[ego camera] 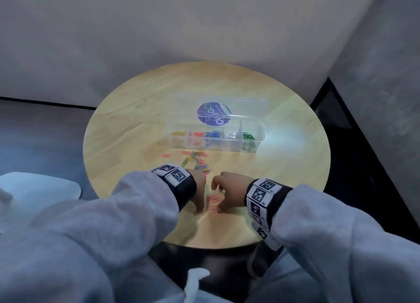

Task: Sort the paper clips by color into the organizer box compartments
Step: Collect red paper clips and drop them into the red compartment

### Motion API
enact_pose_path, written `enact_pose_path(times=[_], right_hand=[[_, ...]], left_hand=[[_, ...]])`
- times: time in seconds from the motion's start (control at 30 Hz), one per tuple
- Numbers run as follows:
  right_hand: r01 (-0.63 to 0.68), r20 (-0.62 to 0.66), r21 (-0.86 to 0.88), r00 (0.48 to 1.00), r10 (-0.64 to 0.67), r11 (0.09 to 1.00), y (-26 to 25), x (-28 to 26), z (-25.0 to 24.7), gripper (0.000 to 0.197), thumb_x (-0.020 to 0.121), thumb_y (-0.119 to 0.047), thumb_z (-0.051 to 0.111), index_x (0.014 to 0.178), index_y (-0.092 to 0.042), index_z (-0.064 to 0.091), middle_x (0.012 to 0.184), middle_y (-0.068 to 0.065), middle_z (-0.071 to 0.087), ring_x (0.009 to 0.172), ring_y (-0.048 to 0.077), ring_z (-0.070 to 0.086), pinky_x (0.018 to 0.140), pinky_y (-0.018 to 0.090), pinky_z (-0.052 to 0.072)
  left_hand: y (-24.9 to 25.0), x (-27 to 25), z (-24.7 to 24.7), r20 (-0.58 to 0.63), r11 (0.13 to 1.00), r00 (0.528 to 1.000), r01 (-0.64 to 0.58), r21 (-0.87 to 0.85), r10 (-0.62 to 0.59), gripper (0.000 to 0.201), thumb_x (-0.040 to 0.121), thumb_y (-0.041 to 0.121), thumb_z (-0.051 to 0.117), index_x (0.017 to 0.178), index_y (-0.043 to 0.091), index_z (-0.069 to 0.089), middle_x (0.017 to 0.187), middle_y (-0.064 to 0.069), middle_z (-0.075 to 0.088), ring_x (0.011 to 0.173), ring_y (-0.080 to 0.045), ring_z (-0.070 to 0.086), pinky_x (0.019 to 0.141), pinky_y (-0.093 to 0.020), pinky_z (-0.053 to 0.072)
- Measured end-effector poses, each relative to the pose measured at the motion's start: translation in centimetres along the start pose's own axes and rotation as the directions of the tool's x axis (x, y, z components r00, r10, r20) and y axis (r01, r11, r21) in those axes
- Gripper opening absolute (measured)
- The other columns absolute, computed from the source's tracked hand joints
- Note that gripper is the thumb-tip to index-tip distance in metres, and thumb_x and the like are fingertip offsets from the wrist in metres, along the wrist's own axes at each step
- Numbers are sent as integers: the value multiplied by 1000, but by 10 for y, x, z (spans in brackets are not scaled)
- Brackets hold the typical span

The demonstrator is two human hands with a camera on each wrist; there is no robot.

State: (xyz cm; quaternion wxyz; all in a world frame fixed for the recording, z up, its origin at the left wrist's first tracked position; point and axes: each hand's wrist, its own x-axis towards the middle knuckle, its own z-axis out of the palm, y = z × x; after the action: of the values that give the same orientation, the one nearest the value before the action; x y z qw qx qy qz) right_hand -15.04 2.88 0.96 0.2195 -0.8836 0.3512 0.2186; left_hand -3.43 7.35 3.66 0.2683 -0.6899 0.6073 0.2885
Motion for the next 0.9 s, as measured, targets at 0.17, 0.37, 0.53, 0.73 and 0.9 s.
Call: enact_pose_path(times=[0.17, 0.37, 0.53, 0.73, 0.9], right_hand=[[31, -77, -26, 996, -33, 999, -11, 5, 11, 48, 75, -31, 74, 117, -22, 51, 120, 3, 50, 107, 24, 56, 88, 31, 44], [60, -81, -2, 995, -60, 998, -10, 14, 9, 10, 81, -19, 64, 87, -22, 56, 91, 0, 59, 83, 21, 52, 71, 26, 40], [47, -60, 26, 997, -45, 999, -10, 14, 8, 8, 84, -16, 61, 81, -21, 55, 78, -3, 54, 79, 18, 49, 69, 23, 36], [23, -14, -75, 1000, -24, 997, -15, 14, 6, 7, 81, -13, 56, 85, -18, 58, 87, 2, 58, 78, 22, 52, 66, 25, 43], [63, -2, -120, 998, -64, 991, -11, 16, -4, 9, 86, -20, 58, 90, -15, 65, 85, 3, 59, 79, 20, 51, 62, 24, 39]], left_hand=[[3, -2, 15, -59, 998, 997, 41, -51, -44, 29, 80, 25, 70, 61, 16, 50, 61, 2, 51, 70, -17, 56, 64, -24, 45], [1, 3, 23, -46, 991, 995, 82, -103, -87, 23, 72, 19, 62, 52, 18, 50, 56, 2, 54, 56, -20, 49, 58, -24, 41], [-6, 5, 21, -26, 981, 997, 72, -181, -78, 20, 74, 17, 65, 57, 18, 54, 63, 0, 57, 60, -21, 50, 60, -23, 41], [-30, 2, 9, -11, 802, 998, 43, -596, -62, 23, 79, 12, 71, 65, 14, 52, 66, -9, 57, 59, -23, 51, 59, -26, 47], [-51, 2, 8, -55, 642, 995, 13, -767, -86, 19, 79, 14, 75, 67, 13, 60, 62, -4, 64, 55, -9, 58, 56, -15, 51]])
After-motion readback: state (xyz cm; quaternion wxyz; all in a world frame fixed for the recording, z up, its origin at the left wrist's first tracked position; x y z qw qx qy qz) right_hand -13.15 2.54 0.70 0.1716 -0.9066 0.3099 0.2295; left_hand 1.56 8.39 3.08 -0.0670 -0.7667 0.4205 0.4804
